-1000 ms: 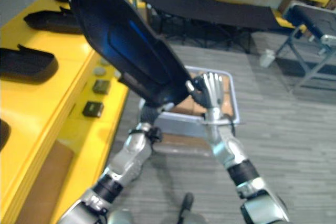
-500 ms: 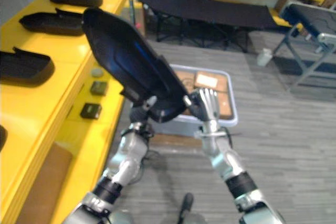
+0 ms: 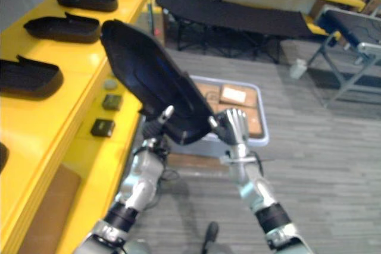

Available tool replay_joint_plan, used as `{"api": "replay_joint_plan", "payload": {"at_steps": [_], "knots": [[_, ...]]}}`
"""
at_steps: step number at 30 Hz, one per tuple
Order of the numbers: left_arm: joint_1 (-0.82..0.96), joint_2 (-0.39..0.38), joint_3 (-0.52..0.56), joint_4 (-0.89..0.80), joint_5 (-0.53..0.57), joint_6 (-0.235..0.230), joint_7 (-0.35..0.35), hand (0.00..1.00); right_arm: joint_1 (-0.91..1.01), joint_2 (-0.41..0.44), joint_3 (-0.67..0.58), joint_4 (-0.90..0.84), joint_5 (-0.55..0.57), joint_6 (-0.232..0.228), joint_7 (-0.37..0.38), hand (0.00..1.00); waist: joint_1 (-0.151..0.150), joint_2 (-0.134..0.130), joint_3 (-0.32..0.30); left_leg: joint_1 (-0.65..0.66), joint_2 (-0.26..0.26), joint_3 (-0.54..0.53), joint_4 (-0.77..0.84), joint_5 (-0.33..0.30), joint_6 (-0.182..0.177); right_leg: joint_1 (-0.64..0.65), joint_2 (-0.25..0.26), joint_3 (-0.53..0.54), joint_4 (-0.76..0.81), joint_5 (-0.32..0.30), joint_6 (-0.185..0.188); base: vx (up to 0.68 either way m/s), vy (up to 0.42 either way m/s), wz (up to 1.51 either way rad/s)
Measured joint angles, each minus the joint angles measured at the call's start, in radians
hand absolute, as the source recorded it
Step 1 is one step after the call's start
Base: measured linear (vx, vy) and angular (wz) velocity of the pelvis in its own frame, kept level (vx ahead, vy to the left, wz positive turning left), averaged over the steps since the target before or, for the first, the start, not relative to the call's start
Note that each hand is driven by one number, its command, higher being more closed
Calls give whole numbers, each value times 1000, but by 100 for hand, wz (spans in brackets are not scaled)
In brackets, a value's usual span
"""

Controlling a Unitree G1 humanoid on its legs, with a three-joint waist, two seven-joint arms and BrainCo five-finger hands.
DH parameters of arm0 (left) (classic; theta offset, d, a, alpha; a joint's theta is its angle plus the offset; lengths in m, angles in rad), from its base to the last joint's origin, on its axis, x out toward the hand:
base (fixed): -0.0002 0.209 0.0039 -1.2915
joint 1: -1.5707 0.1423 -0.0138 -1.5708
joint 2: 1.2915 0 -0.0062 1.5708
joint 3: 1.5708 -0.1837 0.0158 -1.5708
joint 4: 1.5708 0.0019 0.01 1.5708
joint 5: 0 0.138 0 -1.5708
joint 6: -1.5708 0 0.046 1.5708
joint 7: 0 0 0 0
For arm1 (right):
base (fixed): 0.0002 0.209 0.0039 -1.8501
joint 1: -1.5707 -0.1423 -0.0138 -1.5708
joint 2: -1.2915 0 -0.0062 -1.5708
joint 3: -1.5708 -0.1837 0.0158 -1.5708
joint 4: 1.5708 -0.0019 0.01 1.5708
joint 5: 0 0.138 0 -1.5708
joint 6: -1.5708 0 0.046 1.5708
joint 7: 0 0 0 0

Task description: Walk over and take plastic housings, then place them on the shelf

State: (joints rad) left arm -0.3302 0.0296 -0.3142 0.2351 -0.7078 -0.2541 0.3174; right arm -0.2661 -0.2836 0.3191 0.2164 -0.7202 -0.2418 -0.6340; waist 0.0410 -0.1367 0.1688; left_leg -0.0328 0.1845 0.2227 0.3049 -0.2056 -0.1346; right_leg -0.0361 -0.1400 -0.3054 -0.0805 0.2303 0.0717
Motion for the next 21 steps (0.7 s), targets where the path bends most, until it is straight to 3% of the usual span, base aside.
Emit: {"api": "replay_joint_plan", "payload": {"at_steps": [4,5,10,14,19,21], "knots": [[2,1,11,0,-2,-6,-24,100,20,8,1,-26,0,-10,0,100,0,0,0,0,-1,0,-1,0,0,0,-2,0,0,-1,0,0,0,0],[4,2,11,0,-2,-6,-27,100,22,8,1,-26,1,-15,0,0,0,0,0,1,-2,1,-2,0,0,-1,-2,0,0,-1,0,0,0,0],[16,13,12,0,-32,-6,-51,100,27,7,11,-35,16,-67,3,0,-2,1,-1,15,-3,5,-9,0,0,2,-2,3,0,-1,0,8,12,-1],[19,44,-1,0,-29,-6,-58,100,30,6,19,-40,50,-77,35,0,-4,1,-1,16,-5,5,-12,0,0,2,-5,2,0,-1,0,4,27,0],[21,47,-9,0,7,-2,-56,100,54,5,31,-56,154,-107,53,0,-4,4,-6,20,-8,6,-15,1,0,5,-10,3,0,0,0,0,16,-1],[25,46,-6,-8,78,-1,-32,100,60,5,33,-88,229,-107,89,0,-4,6,-7,33,-9,11,-18,1,0,12,-10,3,0,0,0,0,32,-4]]}}
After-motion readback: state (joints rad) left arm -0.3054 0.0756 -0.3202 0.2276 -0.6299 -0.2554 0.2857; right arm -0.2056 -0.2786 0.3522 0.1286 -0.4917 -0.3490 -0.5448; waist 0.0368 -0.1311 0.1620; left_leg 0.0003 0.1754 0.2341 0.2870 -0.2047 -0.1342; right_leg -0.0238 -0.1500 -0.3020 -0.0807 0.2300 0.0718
